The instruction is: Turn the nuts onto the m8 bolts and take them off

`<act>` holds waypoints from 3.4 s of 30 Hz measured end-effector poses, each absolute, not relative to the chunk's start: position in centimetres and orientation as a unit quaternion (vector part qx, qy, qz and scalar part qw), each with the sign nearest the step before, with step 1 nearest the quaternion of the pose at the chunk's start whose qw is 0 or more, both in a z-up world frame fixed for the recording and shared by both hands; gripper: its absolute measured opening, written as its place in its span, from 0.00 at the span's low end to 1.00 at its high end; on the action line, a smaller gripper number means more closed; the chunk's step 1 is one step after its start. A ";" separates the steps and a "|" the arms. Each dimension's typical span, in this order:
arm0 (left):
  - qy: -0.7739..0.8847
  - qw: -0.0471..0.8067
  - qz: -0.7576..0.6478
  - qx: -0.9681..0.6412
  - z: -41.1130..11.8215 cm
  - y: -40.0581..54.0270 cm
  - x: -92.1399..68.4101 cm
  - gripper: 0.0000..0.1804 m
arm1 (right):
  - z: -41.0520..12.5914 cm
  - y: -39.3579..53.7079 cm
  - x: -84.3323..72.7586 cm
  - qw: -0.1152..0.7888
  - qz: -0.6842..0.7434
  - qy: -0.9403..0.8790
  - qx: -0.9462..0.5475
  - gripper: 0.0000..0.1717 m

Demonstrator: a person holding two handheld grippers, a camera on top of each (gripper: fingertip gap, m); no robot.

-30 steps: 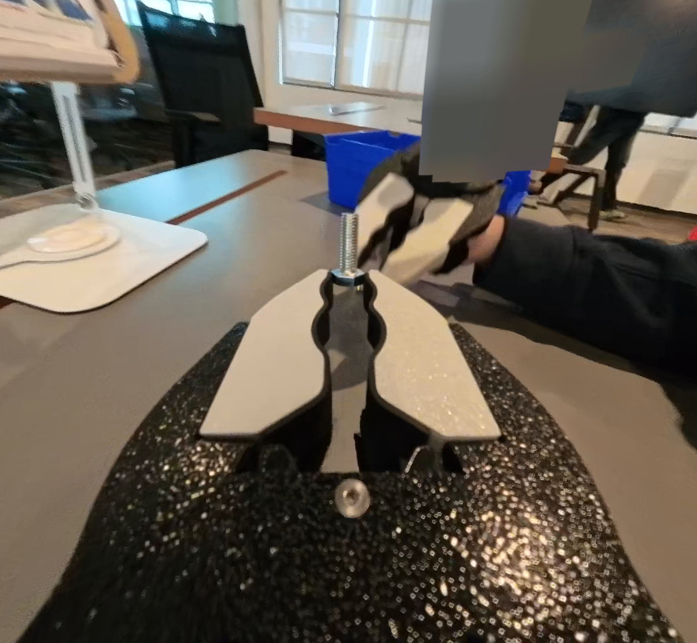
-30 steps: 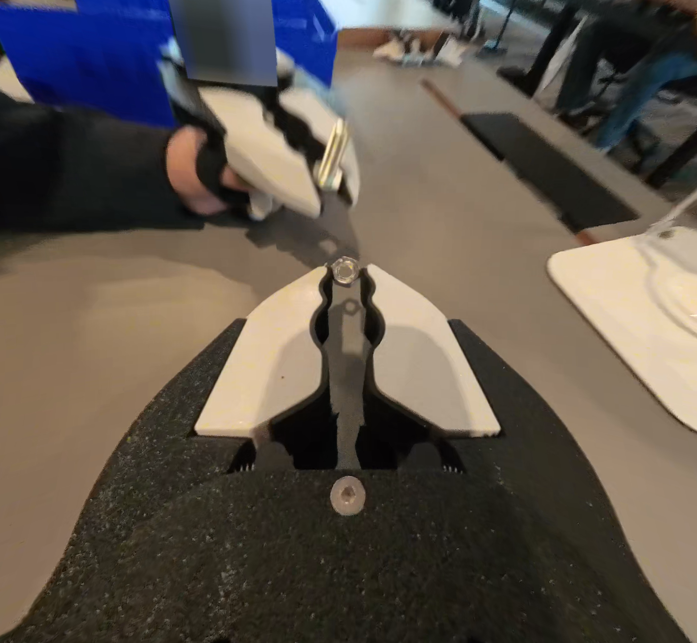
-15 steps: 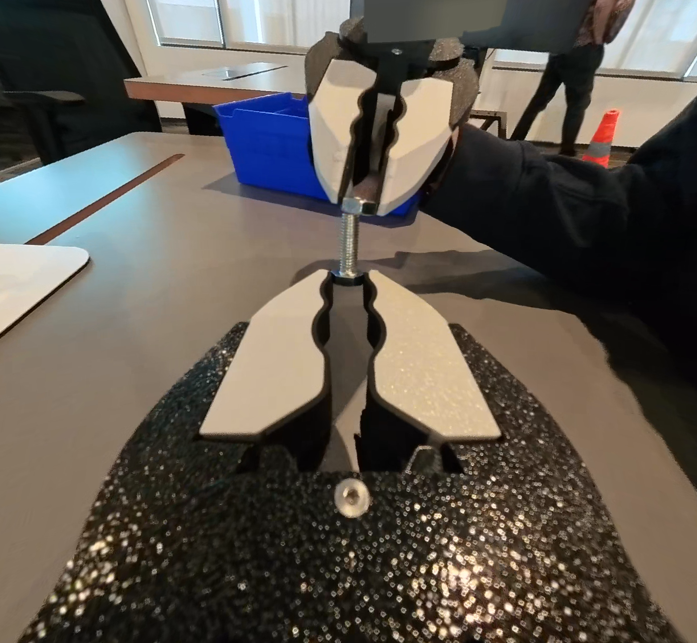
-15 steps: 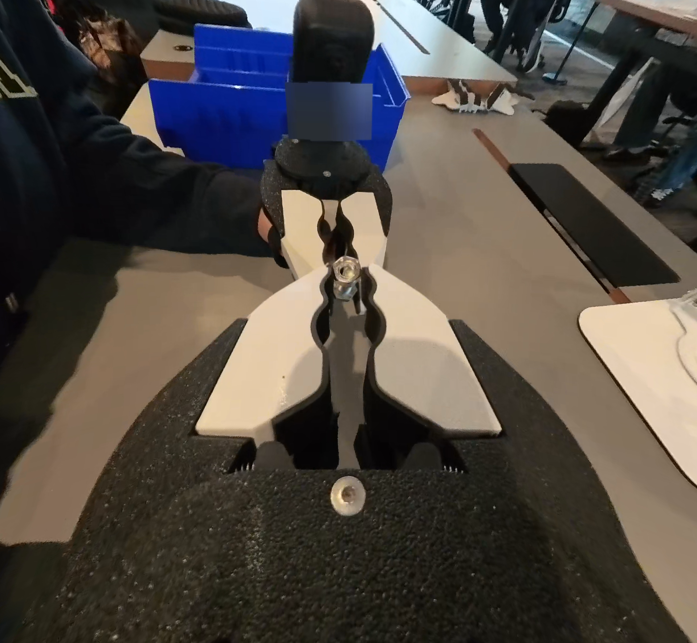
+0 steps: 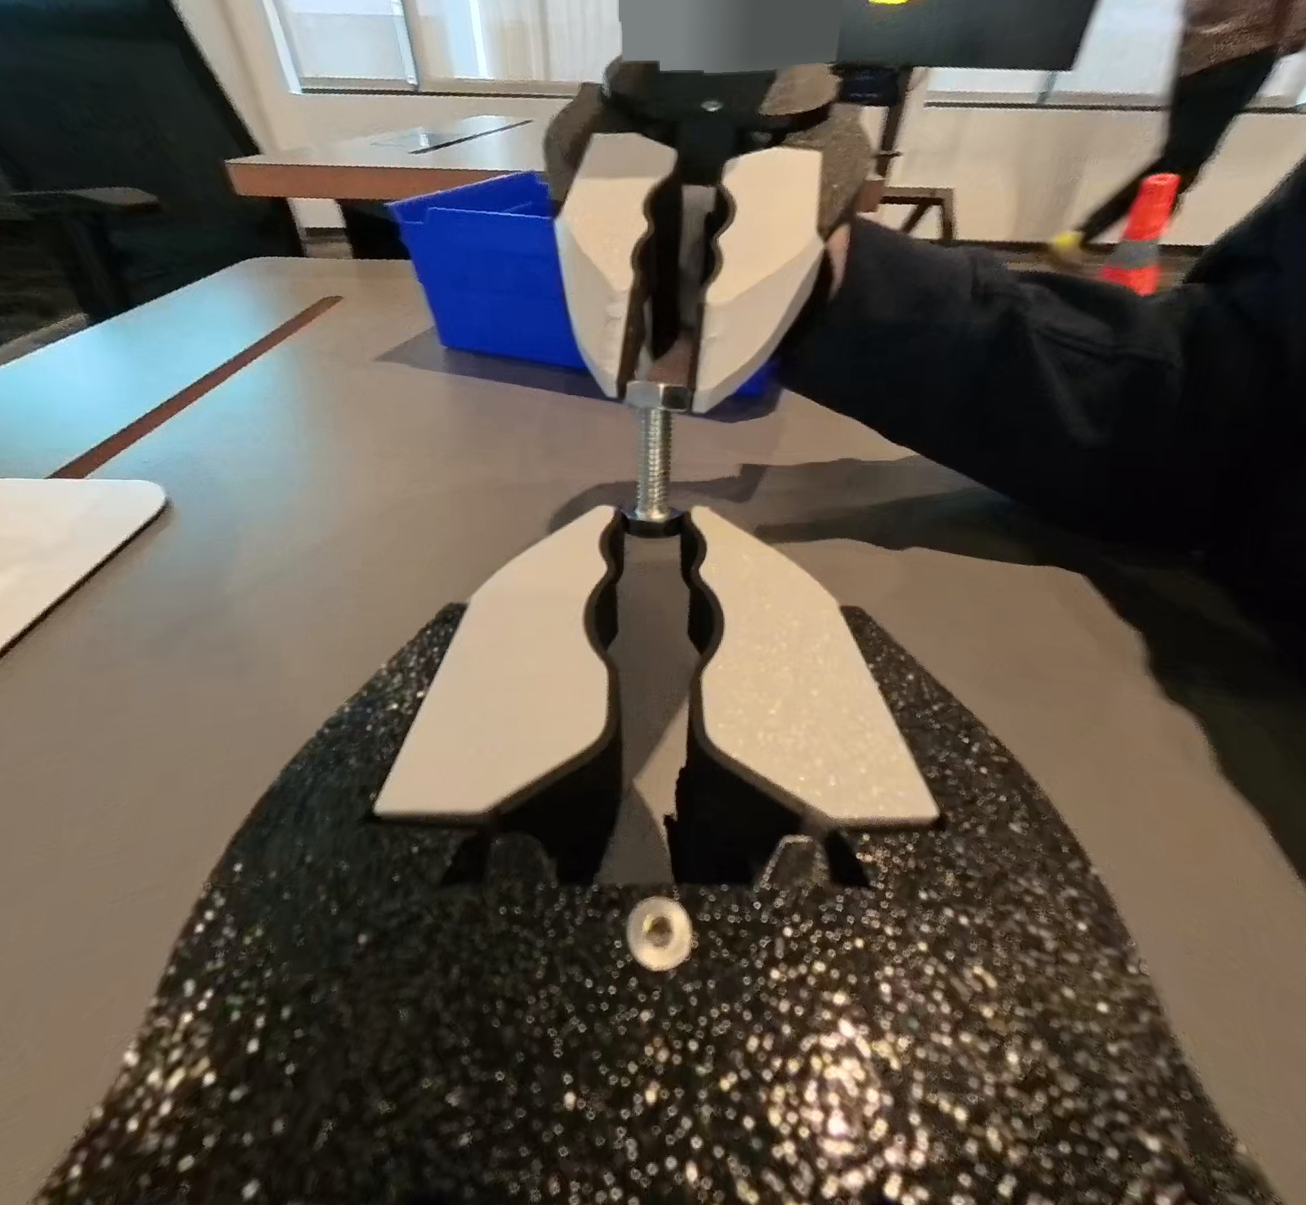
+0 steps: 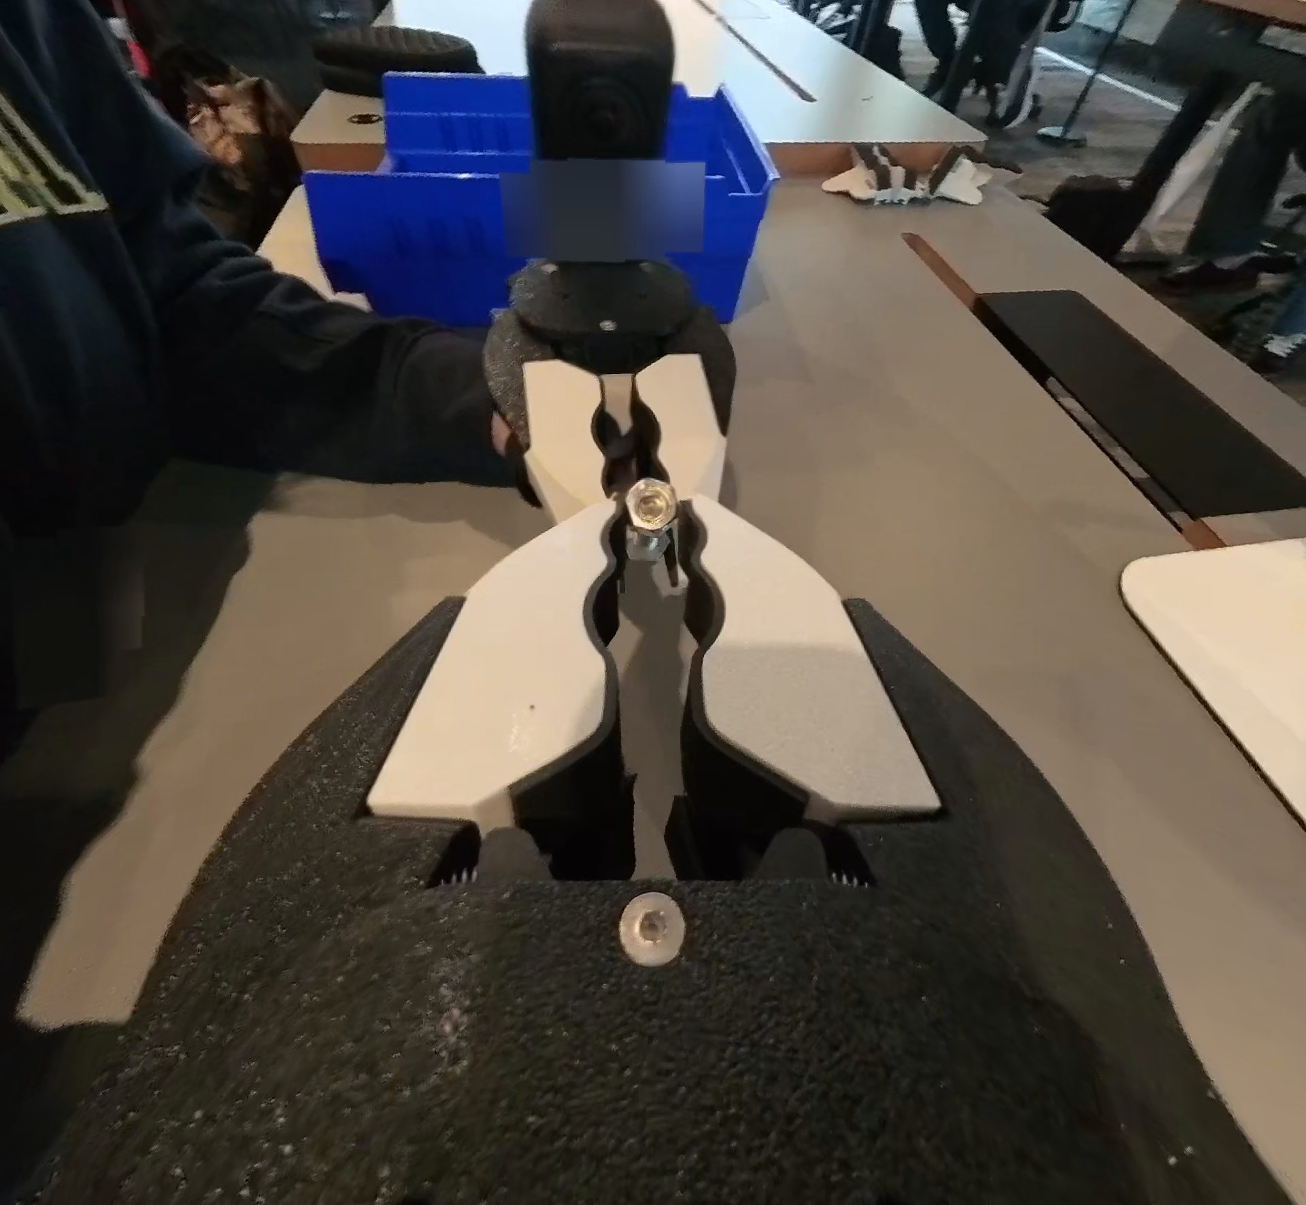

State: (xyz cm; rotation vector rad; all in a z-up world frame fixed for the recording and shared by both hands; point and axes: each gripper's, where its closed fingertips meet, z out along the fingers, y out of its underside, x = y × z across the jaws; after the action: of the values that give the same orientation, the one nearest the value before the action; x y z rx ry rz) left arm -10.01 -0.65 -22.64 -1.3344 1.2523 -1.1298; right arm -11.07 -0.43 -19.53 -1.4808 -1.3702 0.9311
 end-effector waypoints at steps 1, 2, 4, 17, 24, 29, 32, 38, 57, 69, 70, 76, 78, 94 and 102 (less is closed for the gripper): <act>0.505 0.485 -0.453 -0.551 -22.6 -0.3 -10.0 0.08 | -19.4 -0.2 -11.2 0.450 0.375 -0.543 -0.602 0.08; 0.498 0.495 -0.445 -0.556 -22.5 0.0 -10.1 0.08 | -19.3 0.2 -11.3 0.459 0.374 -0.530 -0.608 0.08; 0.481 0.517 -0.424 -0.567 -22.3 0.9 -10.4 0.08 | -19.2 1.0 -11.6 0.471 0.368 -0.499 -0.628 0.08; 0.410 0.566 -0.322 -0.639 -22.6 4.3 -12.2 0.08 | -19.6 4.4 -12.5 0.550 0.270 -0.282 -0.738 0.08; 0.413 0.561 -0.330 -0.637 -22.7 4.1 -12.0 0.08 | -19.8 4.3 -12.2 0.535 0.303 -0.271 -0.741 0.08; 0.415 0.561 -0.336 -0.633 -22.7 4.0 -11.9 0.08 | -19.6 4.0 -12.4 0.534 0.310 -0.277 -0.736 0.08; 0.412 0.559 -0.357 -0.625 -22.4 3.7 -11.8 0.08 | -19.3 3.8 -12.4 0.538 0.318 -0.282 -0.727 0.08; 0.420 0.557 -0.380 -0.608 -22.0 3.1 -11.5 0.08 | -19.2 3.5 -12.7 0.544 0.303 -0.306 -0.720 0.12; 0.319 0.584 -0.407 -0.626 -21.1 5.3 -14.1 0.08 | -20.5 6.9 -5.7 0.634 0.230 -0.255 -0.693 0.14; 0.289 0.592 -0.417 -0.626 -20.8 6.0 -15.1 0.08 | -26.4 7.9 -6.8 0.546 0.126 -0.349 -0.751 0.15; 0.289 0.592 -0.417 -0.626 -20.8 6.0 -15.1 0.09 | -26.6 8.1 -6.7 0.541 0.119 -0.348 -0.756 0.16; 0.292 0.586 -0.423 -0.627 -20.8 6.0 -14.9 0.09 | -28.2 8.7 -8.3 0.491 0.134 -0.389 -0.768 0.20; 0.293 0.584 -0.425 -0.627 -20.8 6.0 -14.9 0.09 | -28.7 9.1 -8.6 0.475 0.131 -0.395 -0.776 0.25; 0.294 0.572 -0.436 -0.629 -21.0 6.0 -14.7 0.09 | -31.0 9.6 -8.6 0.386 0.156 -0.405 -0.814 0.18; 0.293 0.569 -0.440 -0.630 -21.0 6.0 -14.7 0.09 | -31.0 9.4 -8.7 0.393 0.146 -0.421 -0.804 0.14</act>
State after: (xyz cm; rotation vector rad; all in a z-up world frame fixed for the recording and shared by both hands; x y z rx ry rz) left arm -14.68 5.97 -21.03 -1.4787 0.6891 -1.0323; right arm -8.75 9.37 -31.00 -2.0415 -1.0692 0.3695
